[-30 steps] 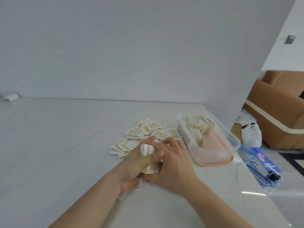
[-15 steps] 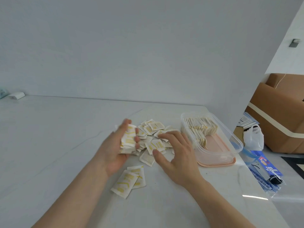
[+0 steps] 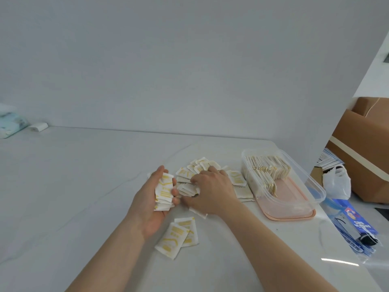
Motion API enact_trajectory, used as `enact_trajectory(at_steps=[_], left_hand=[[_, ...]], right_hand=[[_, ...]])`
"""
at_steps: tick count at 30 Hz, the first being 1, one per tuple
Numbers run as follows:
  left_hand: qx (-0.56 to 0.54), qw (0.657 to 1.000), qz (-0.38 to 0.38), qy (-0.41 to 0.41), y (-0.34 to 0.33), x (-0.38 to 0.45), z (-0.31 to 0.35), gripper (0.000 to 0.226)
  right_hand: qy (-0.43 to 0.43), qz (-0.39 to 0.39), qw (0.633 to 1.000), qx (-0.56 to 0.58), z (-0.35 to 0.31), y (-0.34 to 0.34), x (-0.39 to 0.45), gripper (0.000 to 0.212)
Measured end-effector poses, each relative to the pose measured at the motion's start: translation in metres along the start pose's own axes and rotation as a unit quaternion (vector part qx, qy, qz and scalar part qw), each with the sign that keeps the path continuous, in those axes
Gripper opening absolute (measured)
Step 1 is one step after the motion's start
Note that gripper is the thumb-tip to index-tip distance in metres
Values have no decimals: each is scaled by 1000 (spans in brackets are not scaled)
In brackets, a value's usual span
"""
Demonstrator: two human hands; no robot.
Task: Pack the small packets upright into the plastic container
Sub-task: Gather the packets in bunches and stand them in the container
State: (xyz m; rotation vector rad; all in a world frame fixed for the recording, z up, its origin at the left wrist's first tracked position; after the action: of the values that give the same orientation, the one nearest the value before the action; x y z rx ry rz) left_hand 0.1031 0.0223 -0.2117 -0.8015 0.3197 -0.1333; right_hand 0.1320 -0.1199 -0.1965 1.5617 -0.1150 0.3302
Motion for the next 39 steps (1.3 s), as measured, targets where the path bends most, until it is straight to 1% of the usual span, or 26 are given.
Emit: enact_trajectory(at_steps=[5, 8, 9, 11, 14, 16, 19, 22, 25, 27, 29, 31, 33, 36, 39], left_hand=[[22, 1000, -7, 17, -2, -1, -10, 29], [23, 1000, -4, 12, -3, -1, -11, 31], [25, 1000, -1, 10, -3, -1, -11, 32], [24, 1000, 3, 7, -3, -1, -12, 32], [30, 999, 2, 13, -7, -4, -15, 36], [38, 999, 7, 19, -8, -6, -17, 38], [39, 999, 14, 27, -7, -6, -20, 41], [13, 999, -7, 52, -11, -9, -30, 50], [-9, 996, -22, 83, -21, -16, -42, 57], [-13, 994, -27, 108, -27, -22, -51, 57], [-1, 991, -27, 131, -30, -28, -61, 58], [6, 988, -28, 150, -31, -31, -74, 62], [5, 987, -30, 158, -34, -34, -83, 69], [3, 987, -56, 152, -43, -39, -84, 70], [-11, 985, -82, 151, -48, -40, -73, 70]], right_hand=[[19, 23, 999, -12, 1, 0, 7, 49], [75, 87, 992, -60, -12, 5, 4, 36], [95, 103, 987, -75, -19, 6, 1, 34], [124, 125, 980, -97, -28, 8, -3, 37], [107, 148, 977, -115, -24, 11, -6, 37], [69, 194, 976, -74, -11, 21, -9, 35], [-18, 266, 961, 74, 23, 34, -22, 34], [-82, 257, 937, 223, 55, 38, -38, 25], [-142, 247, 913, 294, 76, 43, -66, 17], [-161, 278, 890, 323, 85, 51, -88, 15], [-130, 351, 877, 301, 85, 70, -110, 11], [-70, 421, 872, 240, 70, 91, -128, 10], [3, 467, 868, 167, 47, 104, -139, 8], [94, 476, 865, 127, 16, 106, -141, 3], [141, 442, 876, 133, 1, 97, -136, 6]])
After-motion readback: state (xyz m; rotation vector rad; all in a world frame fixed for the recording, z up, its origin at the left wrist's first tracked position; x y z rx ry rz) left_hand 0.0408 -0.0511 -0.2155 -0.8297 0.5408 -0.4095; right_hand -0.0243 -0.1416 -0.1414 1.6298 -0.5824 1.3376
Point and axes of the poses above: each hand's wrist, its own x-axis towards the middle knuckle, its own y-axis out of the back of the hand, z = x × y, the point moved 9 cm from there along x, towards the middle knuckle, and after that the axes turned 7 degrees about -x, right-handed, at the moved point
